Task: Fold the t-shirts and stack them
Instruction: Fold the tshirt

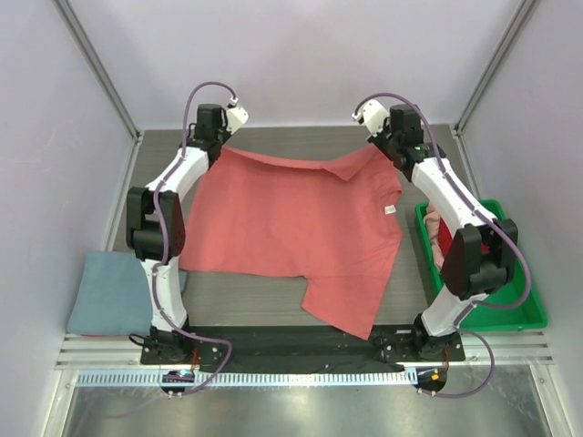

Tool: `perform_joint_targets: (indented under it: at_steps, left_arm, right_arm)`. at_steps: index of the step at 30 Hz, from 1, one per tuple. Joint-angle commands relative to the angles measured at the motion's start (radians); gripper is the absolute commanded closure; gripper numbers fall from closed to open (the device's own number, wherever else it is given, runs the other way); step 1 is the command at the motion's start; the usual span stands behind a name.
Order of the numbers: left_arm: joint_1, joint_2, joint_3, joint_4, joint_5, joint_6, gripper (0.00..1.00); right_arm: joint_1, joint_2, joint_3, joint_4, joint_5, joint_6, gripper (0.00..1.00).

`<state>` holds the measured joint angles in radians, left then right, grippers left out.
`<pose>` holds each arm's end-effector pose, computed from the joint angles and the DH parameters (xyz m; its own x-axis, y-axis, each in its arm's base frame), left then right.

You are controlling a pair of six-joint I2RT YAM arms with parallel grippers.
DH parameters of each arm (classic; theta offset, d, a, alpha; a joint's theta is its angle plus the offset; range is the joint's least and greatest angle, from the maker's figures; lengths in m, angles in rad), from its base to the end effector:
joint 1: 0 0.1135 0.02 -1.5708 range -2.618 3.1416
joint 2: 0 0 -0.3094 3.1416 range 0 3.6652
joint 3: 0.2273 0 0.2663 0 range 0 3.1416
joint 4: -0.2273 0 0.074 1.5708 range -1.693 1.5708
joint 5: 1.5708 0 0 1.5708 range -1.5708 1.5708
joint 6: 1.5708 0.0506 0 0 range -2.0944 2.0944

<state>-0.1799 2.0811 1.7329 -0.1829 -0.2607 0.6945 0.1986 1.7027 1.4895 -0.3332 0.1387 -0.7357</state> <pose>0.5350 -0.0841 0.2891 -0.4122 0.7035 -0.5790 0.2838 0.7030 0.6522 0.4259 0.0786 0.3595 -0.3242 -0.7432 -0.5852 -0.4009 0.6683 -0.6267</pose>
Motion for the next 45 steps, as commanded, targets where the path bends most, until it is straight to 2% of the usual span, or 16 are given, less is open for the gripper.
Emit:
perform_joint_targets:
  at_steps: [1, 22, 34, 35, 37, 38, 40, 42, 45]
  left_arm:
    - [0.014, -0.079, -0.039, 0.036, 0.014, 0.02, 1.0]
    - [0.03, -0.191, -0.265, 0.02, 0.035, 0.053, 1.0]
    - [0.034, -0.231, -0.392, 0.016, 0.017, 0.04, 1.0]
    - [0.036, -0.233, -0.392, 0.014, 0.011, 0.039, 1.0]
    - [0.036, -0.246, -0.389, 0.004, -0.021, 0.033, 0.96]
    - [0.039, -0.26, -0.388, -0.004, -0.023, 0.028, 0.94]
    - [0.051, -0.308, -0.38, -0.012, 0.008, 0.013, 0.83]
    - [0.054, -0.325, -0.351, -0.03, 0.023, 0.0, 0.7]
    - [0.054, -0.291, -0.276, -0.065, 0.029, -0.024, 0.61]
  right_arm:
    - [0.009, -0.104, -0.02, -0.012, 0.006, 0.03, 0.99]
    - [0.045, -0.311, -0.221, -0.13, -0.03, 0.108, 0.99]
    - [0.078, -0.38, -0.301, -0.211, -0.112, 0.17, 0.99]
    - [0.079, -0.383, -0.298, -0.228, -0.125, 0.159, 0.96]
    - [0.085, -0.399, -0.281, -0.285, -0.177, 0.153, 0.83]
    - [0.088, -0.405, -0.266, -0.308, -0.215, 0.145, 0.71]
    - [0.087, -0.42, -0.226, -0.328, -0.231, 0.147, 0.62]
    - [0.087, -0.423, -0.187, -0.32, -0.252, 0.139, 0.59]
    - [0.087, -0.382, -0.153, -0.302, -0.251, 0.139, 0.56]
